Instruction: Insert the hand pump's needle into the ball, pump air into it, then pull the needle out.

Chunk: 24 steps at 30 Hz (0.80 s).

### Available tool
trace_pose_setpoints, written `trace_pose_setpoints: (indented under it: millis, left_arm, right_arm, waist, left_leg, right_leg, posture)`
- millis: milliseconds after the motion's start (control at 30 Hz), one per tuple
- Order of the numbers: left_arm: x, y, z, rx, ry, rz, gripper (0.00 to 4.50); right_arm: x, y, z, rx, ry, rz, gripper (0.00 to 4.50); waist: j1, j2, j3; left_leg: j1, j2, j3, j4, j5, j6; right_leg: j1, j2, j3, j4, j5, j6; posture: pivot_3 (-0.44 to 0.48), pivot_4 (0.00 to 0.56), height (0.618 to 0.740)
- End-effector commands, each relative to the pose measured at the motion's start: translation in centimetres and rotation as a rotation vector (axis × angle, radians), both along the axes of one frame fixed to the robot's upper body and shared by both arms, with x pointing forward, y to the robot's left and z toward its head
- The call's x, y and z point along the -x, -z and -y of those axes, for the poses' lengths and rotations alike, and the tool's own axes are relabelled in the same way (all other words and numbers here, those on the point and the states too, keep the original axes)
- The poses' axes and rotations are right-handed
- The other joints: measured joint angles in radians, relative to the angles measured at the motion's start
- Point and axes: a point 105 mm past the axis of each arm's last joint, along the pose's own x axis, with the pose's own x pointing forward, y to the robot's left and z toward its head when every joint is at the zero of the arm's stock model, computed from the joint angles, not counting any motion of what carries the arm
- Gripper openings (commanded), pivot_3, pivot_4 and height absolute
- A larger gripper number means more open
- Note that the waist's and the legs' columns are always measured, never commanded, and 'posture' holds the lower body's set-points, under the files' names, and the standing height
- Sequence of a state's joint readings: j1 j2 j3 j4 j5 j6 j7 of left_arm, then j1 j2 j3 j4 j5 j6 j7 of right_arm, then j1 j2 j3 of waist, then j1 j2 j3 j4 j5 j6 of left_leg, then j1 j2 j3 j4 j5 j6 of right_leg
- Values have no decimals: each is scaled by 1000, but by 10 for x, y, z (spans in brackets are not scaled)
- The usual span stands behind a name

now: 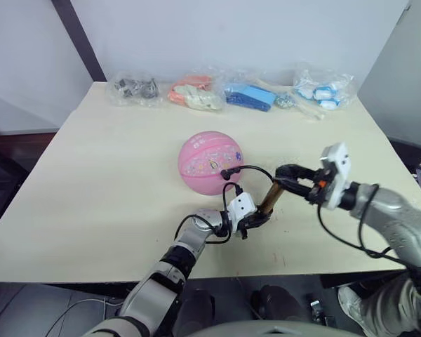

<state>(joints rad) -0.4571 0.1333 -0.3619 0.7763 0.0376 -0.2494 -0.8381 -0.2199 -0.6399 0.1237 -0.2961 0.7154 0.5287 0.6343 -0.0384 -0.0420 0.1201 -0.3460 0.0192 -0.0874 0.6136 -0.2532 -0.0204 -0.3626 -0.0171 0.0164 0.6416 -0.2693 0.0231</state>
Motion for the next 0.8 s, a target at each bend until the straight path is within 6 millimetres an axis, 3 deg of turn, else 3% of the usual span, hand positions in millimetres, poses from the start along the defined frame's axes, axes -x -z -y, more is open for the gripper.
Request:
trace_pose_setpoints:
  millis: [33,200,267,400,467,633,800]
  left_arm:
    - [20,45,-35,-140,-49,-156,1113]
    - [20,47,-37,-145,-55,-160,1113]
    - [20,47,-36,-146,-54,-161,1113]
    - [21,48,-34,-144,-50,-165,1113]
    - [20,48,-34,-144,-50,-166,1113]
    - [21,49,-34,-145,-47,-171,1113]
    - [19,48,-36,-146,-49,-171,1113]
  right_arm:
    - [22,89,23,211,51,-309,1684]
    - [12,11,21,90,12,-126,1684]
    - [12,-7,21,70,-2,-93,1684]
    - [20,-86,24,-2,-61,62,1684]
    - [25,-113,28,-12,-75,110,1684]
    - [33,-160,35,-14,-62,205,1684]
    - [33,-175,35,15,-48,238,1684]
  waist:
    - [-1,-1,-1]
    - [2,3,2]
    - [4,7,5]
    - [6,20,13]
    - [10,21,19]
    - [16,15,28]
    - [18,16,32]
  left_leg:
    - [1,0,0,-1,0,0]
    - [1,3,-2,-1,-1,-2]
    - [0,2,-2,-1,-1,-2]
    - [-10,-2,0,0,-1,-2]
    - [-18,-4,0,3,-1,-2]
    - [-18,-5,-1,4,-1,-2]
    - [-18,-4,-1,4,-1,-2]
  right_leg:
    - [2,-1,1,0,-1,-1]
    - [1,-2,-1,-1,-1,-2]
    - [0,-1,-1,-1,-1,-1]
    - [-10,-1,0,-1,1,3]
    - [-16,-1,0,0,2,4]
    - [-16,-2,0,0,2,4]
    - [-16,-2,0,0,2,4]
  posture:
    - [0,150,740]
    - [0,150,740]
    - [0,150,740]
    - [0,150,740]
    - [0,150,740]
    - [0,150,740]
    - [0,150,740]
